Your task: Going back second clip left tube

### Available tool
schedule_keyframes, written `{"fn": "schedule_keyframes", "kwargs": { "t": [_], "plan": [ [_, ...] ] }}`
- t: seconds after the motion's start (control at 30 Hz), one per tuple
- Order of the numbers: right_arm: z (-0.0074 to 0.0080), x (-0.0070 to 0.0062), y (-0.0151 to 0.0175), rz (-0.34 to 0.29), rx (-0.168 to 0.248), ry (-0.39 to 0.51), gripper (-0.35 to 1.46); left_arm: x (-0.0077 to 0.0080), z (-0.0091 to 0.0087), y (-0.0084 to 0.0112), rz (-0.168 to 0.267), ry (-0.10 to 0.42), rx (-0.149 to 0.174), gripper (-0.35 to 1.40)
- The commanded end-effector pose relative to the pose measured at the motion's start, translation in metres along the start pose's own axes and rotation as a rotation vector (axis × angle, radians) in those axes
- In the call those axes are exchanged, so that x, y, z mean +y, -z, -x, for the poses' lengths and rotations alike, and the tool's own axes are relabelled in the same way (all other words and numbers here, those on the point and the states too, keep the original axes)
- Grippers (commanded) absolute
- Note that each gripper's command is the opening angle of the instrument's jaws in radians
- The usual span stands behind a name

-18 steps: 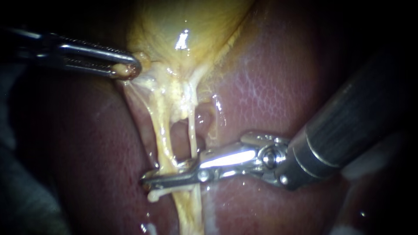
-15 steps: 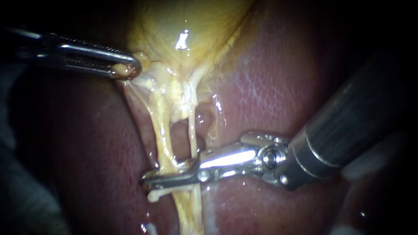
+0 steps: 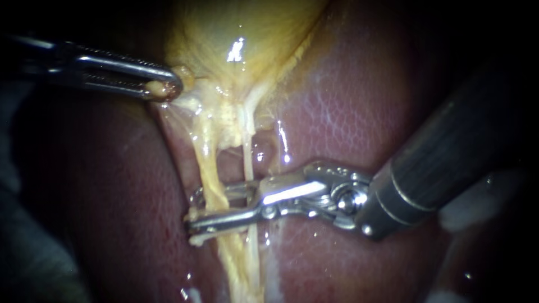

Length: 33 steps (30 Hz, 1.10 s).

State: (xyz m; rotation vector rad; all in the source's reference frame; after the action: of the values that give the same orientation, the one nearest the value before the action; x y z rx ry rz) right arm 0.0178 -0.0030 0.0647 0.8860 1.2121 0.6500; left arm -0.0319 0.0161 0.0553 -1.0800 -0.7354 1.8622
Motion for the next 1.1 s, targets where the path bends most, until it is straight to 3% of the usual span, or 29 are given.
{"fn": "schedule_keyframes", "kwargs": {
  "t": [0.03,0.17,0.33,0.43,0.67,0.77,0.87,1.1],
  "plan": [
    [0.0,0.0,0.0003,0.006,-0.014,0.01,0.49,0.0,0.0,0.0,0.0,0.0,0.0,-0.35],
    [0.0002,-0.0006,0.0015,0.031,-0.085,0.108,0.48,0.0,0.0,0.0001,0.001,0.0,0.0,-0.35],
    [-0.0004,-0.0026,0.0045,0.079,-0.179,0.327,0.48,0.0,0.0,0.0001,-0.002,-0.001,0.001,-0.35],
    [-0.0017,-0.004,0.0069,0.152,-0.186,0.435,0.49,0.0,0.0,0.0001,-0.002,-0.001,0.001,-0.35],
    [-0.0047,-0.007,0.0127,0.243,-0.204,0.541,0.5,0.0,0.0,0.0002,-0.002,-0.001,0.001,-0.35],
    [-0.0052,-0.0078,0.0149,0.242,-0.208,0.552,0.5,0.0,0.0,0.0002,-0.002,-0.001,0.001,-0.35],
    [-0.0053,-0.008,0.0162,0.2,-0.22,0.572,0.5,0.0,0.0,0.0002,-0.002,-0.001,0.001,-0.35],
    [-0.0051,-0.0081,0.0165,0.189,-0.228,0.626,0.49,-0.0001,0.0002,-0.0002,-0.004,-0.002,0.002,-0.35]
  ]
}}
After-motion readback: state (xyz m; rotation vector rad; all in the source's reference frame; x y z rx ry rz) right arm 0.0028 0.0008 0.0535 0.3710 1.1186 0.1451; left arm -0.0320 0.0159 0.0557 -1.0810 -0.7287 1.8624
